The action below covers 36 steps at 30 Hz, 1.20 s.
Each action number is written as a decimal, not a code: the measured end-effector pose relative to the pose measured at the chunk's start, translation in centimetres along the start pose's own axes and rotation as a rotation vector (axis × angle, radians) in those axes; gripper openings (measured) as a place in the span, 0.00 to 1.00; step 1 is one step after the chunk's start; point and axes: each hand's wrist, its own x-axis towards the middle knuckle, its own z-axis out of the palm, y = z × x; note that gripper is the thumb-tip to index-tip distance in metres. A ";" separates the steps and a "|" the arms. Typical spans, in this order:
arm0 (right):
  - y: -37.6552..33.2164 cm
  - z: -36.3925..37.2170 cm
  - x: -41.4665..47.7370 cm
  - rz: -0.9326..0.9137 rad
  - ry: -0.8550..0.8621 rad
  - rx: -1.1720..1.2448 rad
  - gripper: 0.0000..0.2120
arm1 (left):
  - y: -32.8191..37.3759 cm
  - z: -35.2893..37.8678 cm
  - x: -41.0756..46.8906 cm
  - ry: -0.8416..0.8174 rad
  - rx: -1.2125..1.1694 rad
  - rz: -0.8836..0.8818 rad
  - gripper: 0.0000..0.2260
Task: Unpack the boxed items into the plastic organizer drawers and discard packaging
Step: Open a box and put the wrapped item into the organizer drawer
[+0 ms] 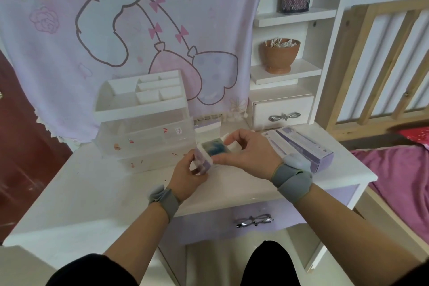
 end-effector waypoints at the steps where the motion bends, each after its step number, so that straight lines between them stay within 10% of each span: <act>1: 0.0 0.1 -0.1 -0.003 0.011 -0.036 0.26 | 0.1 0.1 0.0 0.004 -0.006 0.008 0.24; 15: 0.0 -0.3 -0.8 -0.112 -0.020 -0.261 0.35 | 0.7 -0.1 -0.3 0.063 0.118 0.013 0.28; 24: 1.2 -0.6 -1.4 -0.157 -0.138 -0.581 0.20 | 0.7 -1.2 -0.6 0.120 0.498 0.112 0.27; 36: 2.7 0.4 -1.1 0.306 -0.079 -0.120 0.12 | 1.8 -0.8 -2.1 0.283 0.694 0.275 0.26</act>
